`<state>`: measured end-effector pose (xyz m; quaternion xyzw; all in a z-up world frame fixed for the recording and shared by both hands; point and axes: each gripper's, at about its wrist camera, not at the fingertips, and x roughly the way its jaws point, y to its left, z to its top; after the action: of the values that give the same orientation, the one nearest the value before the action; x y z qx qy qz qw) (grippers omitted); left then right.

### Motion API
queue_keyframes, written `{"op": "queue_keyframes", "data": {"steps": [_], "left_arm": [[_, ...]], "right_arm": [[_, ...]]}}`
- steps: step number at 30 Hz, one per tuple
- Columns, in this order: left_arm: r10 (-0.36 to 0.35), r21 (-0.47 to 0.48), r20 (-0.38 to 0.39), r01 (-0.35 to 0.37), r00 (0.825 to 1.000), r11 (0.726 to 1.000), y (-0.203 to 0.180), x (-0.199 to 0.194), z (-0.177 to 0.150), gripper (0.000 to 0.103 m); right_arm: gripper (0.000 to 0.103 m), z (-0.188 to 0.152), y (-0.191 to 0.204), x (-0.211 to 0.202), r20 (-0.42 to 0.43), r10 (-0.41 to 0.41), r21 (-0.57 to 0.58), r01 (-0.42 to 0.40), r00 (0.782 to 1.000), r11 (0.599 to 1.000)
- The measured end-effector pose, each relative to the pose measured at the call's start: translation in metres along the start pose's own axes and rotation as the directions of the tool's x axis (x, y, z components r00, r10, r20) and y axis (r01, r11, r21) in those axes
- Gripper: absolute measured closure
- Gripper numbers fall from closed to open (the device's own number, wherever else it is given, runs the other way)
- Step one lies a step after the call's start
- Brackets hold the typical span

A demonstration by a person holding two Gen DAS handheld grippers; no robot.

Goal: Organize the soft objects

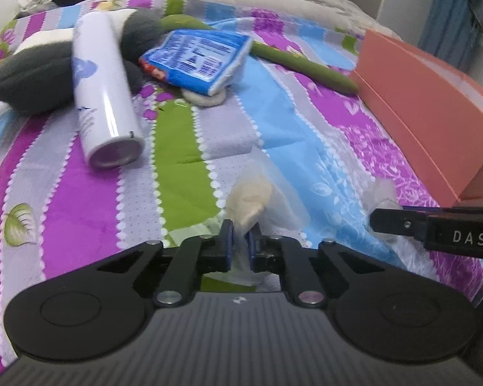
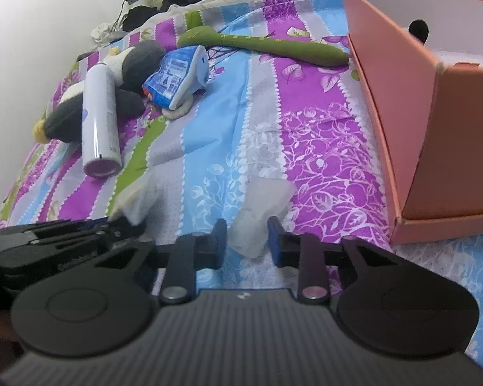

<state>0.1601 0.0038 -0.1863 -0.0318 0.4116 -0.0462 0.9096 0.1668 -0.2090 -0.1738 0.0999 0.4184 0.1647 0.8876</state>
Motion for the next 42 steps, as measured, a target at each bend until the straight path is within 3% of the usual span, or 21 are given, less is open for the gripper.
{"op": "queue_keyframes", "data": {"steps": [9, 16, 25, 33, 42], "left_arm": [[-0.010, -0.087, 0.018, 0.012, 1.000, 0.996, 0.010, -0.023, 0.006, 0.093], [-0.055, -0.126, 0.040, 0.060, 0.998, 0.990, 0.010, -0.046, 0.033, 0.093], [-0.106, -0.109, 0.103, 0.117, 0.989, 0.987, -0.016, -0.076, 0.098, 0.093], [-0.161, -0.065, 0.151, 0.173, 0.975, 0.983, -0.056, -0.099, 0.158, 0.093], [-0.238, -0.015, 0.147, 0.243, 0.960, 0.970, -0.107, -0.103, 0.214, 0.093]], "right_arm": [[0.079, 0.011, 0.008, -0.020, 0.030, -0.025, -0.052, 0.027, 0.999, 0.998], [0.079, 0.036, 0.019, -0.049, 0.094, -0.020, -0.109, 0.030, 0.995, 0.994], [0.079, 0.087, 0.018, -0.093, 0.213, -0.033, -0.148, 0.066, 0.977, 0.987], [0.079, 0.124, 0.007, -0.130, 0.323, -0.066, -0.150, 0.119, 0.944, 0.981], [0.079, 0.155, -0.020, -0.162, 0.391, -0.120, -0.111, 0.176, 0.912, 0.978]]}}
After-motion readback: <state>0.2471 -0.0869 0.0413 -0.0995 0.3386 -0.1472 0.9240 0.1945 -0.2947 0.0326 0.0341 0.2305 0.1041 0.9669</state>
